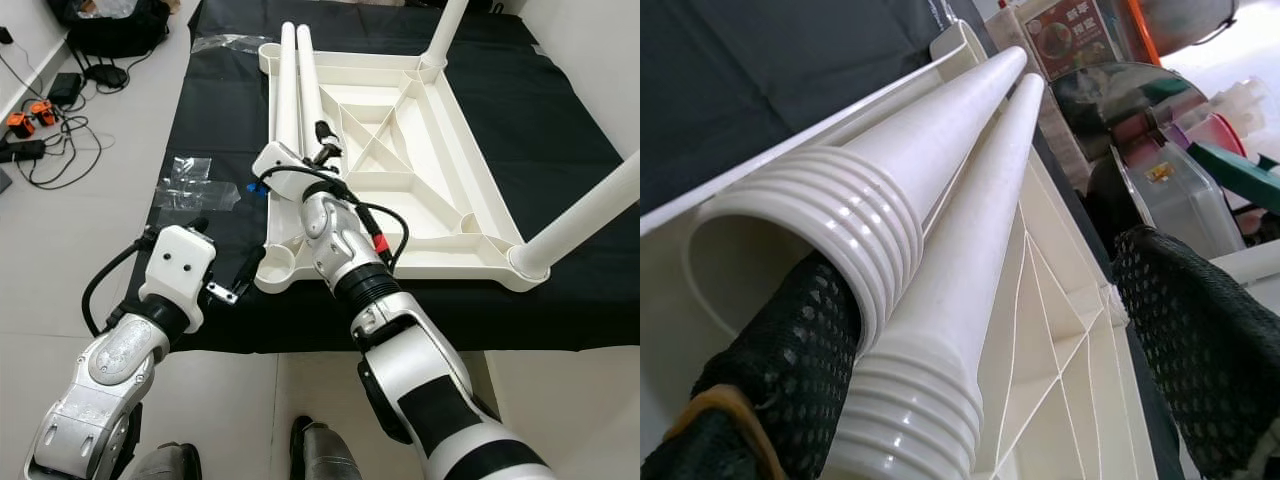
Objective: Building children table
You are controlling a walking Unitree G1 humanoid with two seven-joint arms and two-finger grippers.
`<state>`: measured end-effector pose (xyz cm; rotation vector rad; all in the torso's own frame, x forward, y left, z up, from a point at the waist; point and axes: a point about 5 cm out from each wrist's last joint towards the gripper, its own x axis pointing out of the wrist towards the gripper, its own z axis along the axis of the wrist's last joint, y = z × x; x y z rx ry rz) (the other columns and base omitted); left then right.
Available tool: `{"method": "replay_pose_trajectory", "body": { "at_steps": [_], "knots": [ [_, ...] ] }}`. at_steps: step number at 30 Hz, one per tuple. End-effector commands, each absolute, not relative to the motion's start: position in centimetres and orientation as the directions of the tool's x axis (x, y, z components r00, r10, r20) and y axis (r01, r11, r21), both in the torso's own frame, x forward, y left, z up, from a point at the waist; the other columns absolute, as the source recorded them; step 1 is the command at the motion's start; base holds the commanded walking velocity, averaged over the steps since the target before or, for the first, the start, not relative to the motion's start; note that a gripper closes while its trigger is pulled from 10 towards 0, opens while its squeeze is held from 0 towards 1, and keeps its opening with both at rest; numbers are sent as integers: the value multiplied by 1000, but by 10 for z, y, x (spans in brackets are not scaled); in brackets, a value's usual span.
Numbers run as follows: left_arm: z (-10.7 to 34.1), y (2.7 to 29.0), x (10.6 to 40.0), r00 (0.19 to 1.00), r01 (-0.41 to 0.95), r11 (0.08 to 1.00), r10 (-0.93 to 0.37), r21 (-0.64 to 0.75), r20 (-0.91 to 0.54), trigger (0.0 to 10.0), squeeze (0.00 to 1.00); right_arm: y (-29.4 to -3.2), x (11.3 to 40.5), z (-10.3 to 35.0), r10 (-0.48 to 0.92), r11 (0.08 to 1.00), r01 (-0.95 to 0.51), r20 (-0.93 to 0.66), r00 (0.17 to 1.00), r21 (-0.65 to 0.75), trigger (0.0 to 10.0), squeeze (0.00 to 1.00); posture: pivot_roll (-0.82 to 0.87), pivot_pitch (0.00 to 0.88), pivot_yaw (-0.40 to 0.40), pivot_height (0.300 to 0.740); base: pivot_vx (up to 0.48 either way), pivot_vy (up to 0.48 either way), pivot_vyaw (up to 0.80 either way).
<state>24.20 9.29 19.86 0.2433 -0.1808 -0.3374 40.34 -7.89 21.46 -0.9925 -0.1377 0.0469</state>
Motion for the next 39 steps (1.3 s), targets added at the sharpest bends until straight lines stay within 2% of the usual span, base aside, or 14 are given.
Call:
{"method": "replay_pose_trajectory", "body": {
  "at_steps": [1, 11, 24, 36, 37, 38, 39],
  "knots": [
    [196, 93, 240, 929, 311, 911, -352, 270, 117, 10000, 0, -80, 404, 217, 77, 563, 44, 106, 991, -825, 10000, 0, 11, 246, -100, 740, 0, 0, 0],
    [198, 97, 239, 931, 304, 912, -346, 276, 119, 10000, 0, -82, 405, 207, 48, 570, 39, 81, 996, -821, 10000, 0, 15, 260, -106, 740, 0, 0, 0],
    [197, 95, 233, 929, 313, 909, -353, 276, 109, 10000, 0, -72, 403, 209, 17, 597, 114, 155, 988, -794, 10000, 0, 26, 271, -109, 740, 0, 0, 0],
    [198, 94, 228, 929, 317, 910, -355, 267, 104, 10000, 0, -54, 401, 207, 89, 540, 106, 182, 979, -835, 10000, 0, 24, 292, -120, 740, 0, 0, 0],
    [198, 93, 228, 929, 317, 910, -354, 267, 104, 10000, 0, -54, 401, 207, 91, 541, 109, 187, 978, -834, 4627, 0, 24, 292, -120, 740, 0, 0, 0],
    [198, 93, 228, 929, 317, 910, -354, 267, 104, 10000, 0, -54, 401, 207, 91, 541, 109, 187, 978, -834, 4627, 0, 24, 292, -120, 740, 0, 0, 0],
    [198, 93, 228, 930, 317, 911, -354, 265, 103, 10000, 0, -53, 401, 208, 94, 541, 111, 191, 977, -833, 0, 0, 24, 296, -123, 740, 0, 0, 0]
  ]
}}
